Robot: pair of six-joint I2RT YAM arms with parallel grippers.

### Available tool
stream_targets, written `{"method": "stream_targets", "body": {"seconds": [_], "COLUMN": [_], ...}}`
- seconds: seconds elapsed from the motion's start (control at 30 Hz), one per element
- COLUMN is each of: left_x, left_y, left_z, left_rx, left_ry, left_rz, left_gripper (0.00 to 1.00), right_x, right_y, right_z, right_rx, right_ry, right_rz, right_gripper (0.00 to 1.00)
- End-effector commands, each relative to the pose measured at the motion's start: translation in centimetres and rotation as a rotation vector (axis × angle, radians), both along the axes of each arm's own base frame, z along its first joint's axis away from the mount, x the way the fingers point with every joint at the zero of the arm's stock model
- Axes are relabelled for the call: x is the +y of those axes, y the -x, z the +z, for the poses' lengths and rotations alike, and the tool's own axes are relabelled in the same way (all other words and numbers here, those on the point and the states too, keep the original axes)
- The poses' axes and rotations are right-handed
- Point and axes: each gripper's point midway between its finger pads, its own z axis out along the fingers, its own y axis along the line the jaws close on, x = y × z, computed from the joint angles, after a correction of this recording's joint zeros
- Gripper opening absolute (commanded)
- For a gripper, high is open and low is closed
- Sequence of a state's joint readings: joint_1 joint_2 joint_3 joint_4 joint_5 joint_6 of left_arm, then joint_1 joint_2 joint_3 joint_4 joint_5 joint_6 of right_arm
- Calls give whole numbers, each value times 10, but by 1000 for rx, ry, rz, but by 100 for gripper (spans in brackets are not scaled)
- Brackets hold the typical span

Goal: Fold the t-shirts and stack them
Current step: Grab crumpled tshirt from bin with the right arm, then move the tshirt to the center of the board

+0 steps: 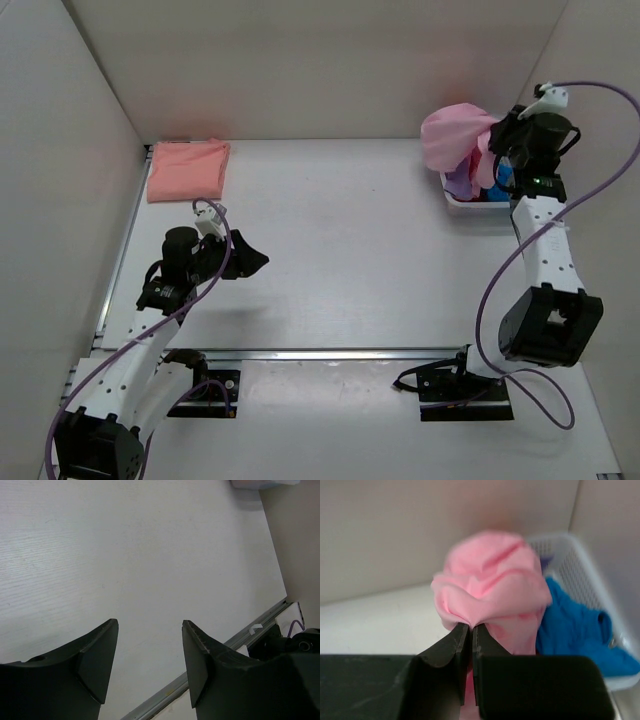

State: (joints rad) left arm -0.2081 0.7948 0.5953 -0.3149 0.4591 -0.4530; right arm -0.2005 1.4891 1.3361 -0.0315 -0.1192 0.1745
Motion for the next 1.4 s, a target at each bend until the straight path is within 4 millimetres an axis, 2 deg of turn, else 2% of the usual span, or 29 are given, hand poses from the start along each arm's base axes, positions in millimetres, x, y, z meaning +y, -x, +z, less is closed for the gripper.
{"method": "stream_targets", "body": {"seconds": [0.0,0.07,0.1,0.13,0.17,0.2,0.23,0.27,0.3,0.33,0.37,0.47,0.5,0.57,0.6,0.7,0.73,0.77,0.83,0.87,0.93,1.0,1.07,1.1,1.17,1.2,1.23,1.3,1.37], "left_x": [-5,-5,-6,-6,-3,-2,-1,-1,1,0,1,-3,-3,-3,-3,-1,-1,-1,0,-2,-2,-2,0,2,4,4,5,6,9], "left_y": [7,10,10,11,12,10,11,12,10,11,11,15,16,18,19,20,20,21,22,23,25,27,26,27,26,26,26,28,27], "left_z": [2,-2,3,3,0,5,8,6,8,9,9,6,6,3,8,14,16,20,22,26,28,29,32,32,35,34,34,36,32], "left_rx": [3,16,-4,3,15,-6,-8,-2,-8,-13,-13,-6,-6,1,-6,-17,-24,-37,-39,-44,-46,-41,-55,-60,-68,-59,-57,-66,-53], "left_ry": [16,28,33,35,25,20,22,20,22,26,30,38,43,42,48,52,52,55,61,67,72,73,76,73,72,68,63,57,51], "left_rz": [-27,-26,-32,-28,-22,-24,-20,-21,-11,-14,-6,-20,-19,-19,-19,-14,-11,-13,-9,-15,-17,-19,-8,-4,9,9,14,12,29], "left_gripper": [65,64,65,64,63,64,64,64,64,64,64,63,63,64,64,64,64,64,64,64,64,64,64,64,64,64,64,65,65], "right_x": [4,1,0,0,2,9,12,19,31,45,54,103,110,127,129,127,124,108,101,101,109,118,123,133,154,157,169,185,222], "right_y": [12,10,10,9,14,15,14,20,25,29,37,83,93,127,141,200,215,233,257,273,290,299,284,280,254,234,230,202,177], "right_z": [110,118,122,120,137,150,155,173,194,200,216,265,277,304,314,344,350,357,364,369,377,377,361,352,318,295,286,248,212], "right_rx": [-277,-279,-288,-283,-324,-349,-358,-390,-426,-437,-472,-609,-648,-720,-745,-859,-894,-920,-947,-963,-993,-1004,-968,-949,-849,-782,-749,-641,-523], "right_ry": [19,22,17,9,17,21,18,28,42,56,84,132,130,133,138,128,133,145,172,181,187,170,134,97,-23,-65,-122,-180,-180], "right_rz": [21,23,29,37,42,63,76,104,136,178,197,288,300,341,345,349,341,294,270,254,272,313,355,417,558,587,658,708,781], "right_gripper": [3,3,0,0,0,0,0,0,0,0,0,0,0,0,0,0,0,0,0,0,0,0,0,0,0,0,0,0,0]}}
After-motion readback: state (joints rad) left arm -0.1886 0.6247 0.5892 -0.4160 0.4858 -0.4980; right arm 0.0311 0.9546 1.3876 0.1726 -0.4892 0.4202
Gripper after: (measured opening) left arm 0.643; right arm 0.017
